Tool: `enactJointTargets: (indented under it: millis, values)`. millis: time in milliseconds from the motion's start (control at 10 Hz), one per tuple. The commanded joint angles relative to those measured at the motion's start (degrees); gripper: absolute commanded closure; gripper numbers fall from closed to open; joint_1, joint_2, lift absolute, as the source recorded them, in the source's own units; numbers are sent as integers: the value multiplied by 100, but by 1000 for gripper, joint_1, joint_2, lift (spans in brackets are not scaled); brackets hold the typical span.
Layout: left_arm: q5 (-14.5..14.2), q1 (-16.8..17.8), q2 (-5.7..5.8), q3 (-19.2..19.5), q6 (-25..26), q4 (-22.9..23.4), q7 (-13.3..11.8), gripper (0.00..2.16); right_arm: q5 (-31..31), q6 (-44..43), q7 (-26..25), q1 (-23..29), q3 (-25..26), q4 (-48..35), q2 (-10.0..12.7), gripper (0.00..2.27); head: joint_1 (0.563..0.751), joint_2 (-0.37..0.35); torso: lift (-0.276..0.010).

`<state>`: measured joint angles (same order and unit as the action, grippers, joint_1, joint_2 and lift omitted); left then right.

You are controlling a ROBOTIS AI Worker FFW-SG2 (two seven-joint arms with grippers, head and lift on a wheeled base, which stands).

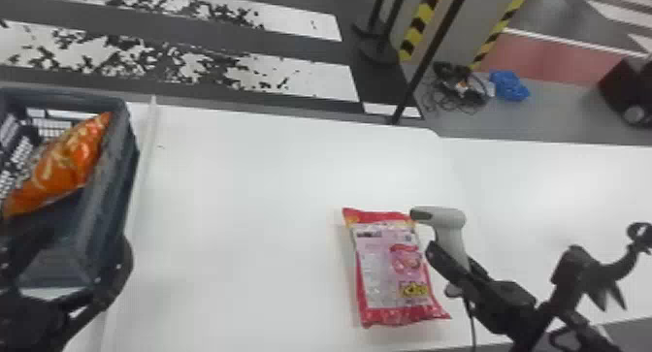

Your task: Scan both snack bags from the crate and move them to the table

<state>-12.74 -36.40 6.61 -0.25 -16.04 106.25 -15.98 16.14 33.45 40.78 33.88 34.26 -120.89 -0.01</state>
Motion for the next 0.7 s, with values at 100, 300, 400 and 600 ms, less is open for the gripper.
enactJointTargets:
  millis: [100, 300, 400, 600]
  values:
    - [-18, -77, 7, -63, -17, 45, 87, 80, -137, -167, 17, 101, 54, 206, 6, 2246, 695, -281, -87]
    - [62, -157, 7, -309, 0, 194, 95, 80, -243, -624, 52, 110, 10, 513, 6, 2246, 695, -316, -87]
    - [149, -201, 16, -397, 35, 299, 95, 80, -260, -677, 61, 75, 2, 593, 6, 2246, 695, -328, -87]
    - [202, -244, 7, -449, 53, 387, 113, 80, -375, -800, 88, -30, -148, 900, 6, 2246, 695, -350, -87]
